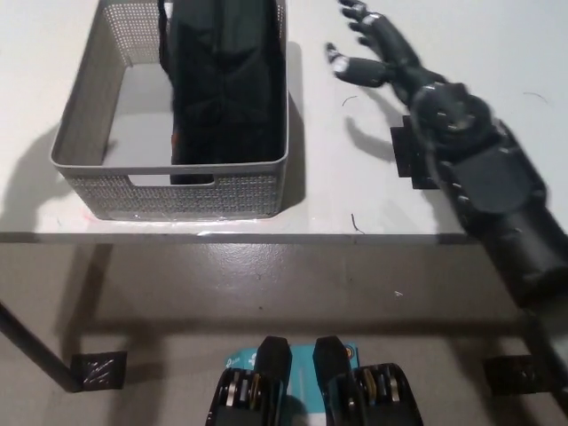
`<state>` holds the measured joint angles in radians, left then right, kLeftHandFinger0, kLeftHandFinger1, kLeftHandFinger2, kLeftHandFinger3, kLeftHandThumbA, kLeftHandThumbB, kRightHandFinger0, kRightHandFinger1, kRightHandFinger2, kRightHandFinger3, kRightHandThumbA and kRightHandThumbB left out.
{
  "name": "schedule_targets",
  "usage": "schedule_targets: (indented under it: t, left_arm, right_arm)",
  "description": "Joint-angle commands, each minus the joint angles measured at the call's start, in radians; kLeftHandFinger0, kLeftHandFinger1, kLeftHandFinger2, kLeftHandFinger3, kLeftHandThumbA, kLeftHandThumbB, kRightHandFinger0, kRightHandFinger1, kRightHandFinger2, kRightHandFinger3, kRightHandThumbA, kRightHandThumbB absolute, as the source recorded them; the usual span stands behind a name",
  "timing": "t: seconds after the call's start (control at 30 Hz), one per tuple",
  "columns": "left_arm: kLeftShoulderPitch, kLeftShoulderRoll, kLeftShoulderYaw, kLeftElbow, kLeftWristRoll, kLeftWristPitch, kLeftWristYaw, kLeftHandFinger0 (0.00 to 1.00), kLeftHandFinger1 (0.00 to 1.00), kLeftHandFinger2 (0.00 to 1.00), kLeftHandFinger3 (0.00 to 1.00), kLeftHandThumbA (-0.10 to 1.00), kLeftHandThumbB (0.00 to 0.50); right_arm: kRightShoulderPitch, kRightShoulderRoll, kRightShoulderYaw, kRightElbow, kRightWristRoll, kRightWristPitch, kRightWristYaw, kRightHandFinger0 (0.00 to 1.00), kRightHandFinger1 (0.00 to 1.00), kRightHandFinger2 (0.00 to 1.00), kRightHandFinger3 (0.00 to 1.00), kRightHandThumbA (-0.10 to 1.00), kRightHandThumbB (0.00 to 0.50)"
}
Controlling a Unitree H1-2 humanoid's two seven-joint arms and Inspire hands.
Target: Use both hands to pick up a lunch bag on the right hand side and place it into a container on the left hand side
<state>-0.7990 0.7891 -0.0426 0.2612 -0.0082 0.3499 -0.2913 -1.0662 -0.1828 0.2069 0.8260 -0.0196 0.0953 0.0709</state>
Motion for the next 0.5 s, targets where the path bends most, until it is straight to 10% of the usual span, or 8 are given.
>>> schedule_targets:
  t: [0.0, 0.27, 0.43, 0.47]
  left_arm:
    - [0.007, 0.083, 0.026, -0.091, -0.011, -0.047, -0.084, 1.0, 1.0, 1.0, 1.0, 1.0, 0.176]
    - [0.083, 0.145, 0.091, -0.204, -0.045, -0.01, -0.12, 1.0, 1.0, 1.0, 1.0, 1.0, 0.168]
    - [0.125, 0.104, 0.133, -0.361, -0.078, 0.052, -0.112, 1.0, 1.0, 1.0, 1.0, 1.0, 0.169]
    - [0.155, 0.082, 0.155, -0.422, -0.106, 0.059, -0.106, 1.0, 1.0, 1.0, 1.0, 1.0, 0.195]
  right_arm:
    - [0.009, -0.057, -0.016, -0.143, -0.006, 0.093, 0.083, 1.0, 1.0, 1.0, 1.0, 0.42, 0.009]
    - [0.136, -0.139, -0.055, -0.332, 0.001, 0.134, 0.11, 1.0, 1.0, 1.0, 1.0, 0.53, 0.0]
    - [0.237, -0.156, -0.1, -0.514, 0.025, 0.136, 0.108, 1.0, 1.0, 1.0, 1.0, 0.8, 0.013]
    - [0.28, -0.144, -0.135, -0.598, 0.06, 0.136, 0.101, 1.0, 1.0, 1.0, 1.0, 1.0, 0.101]
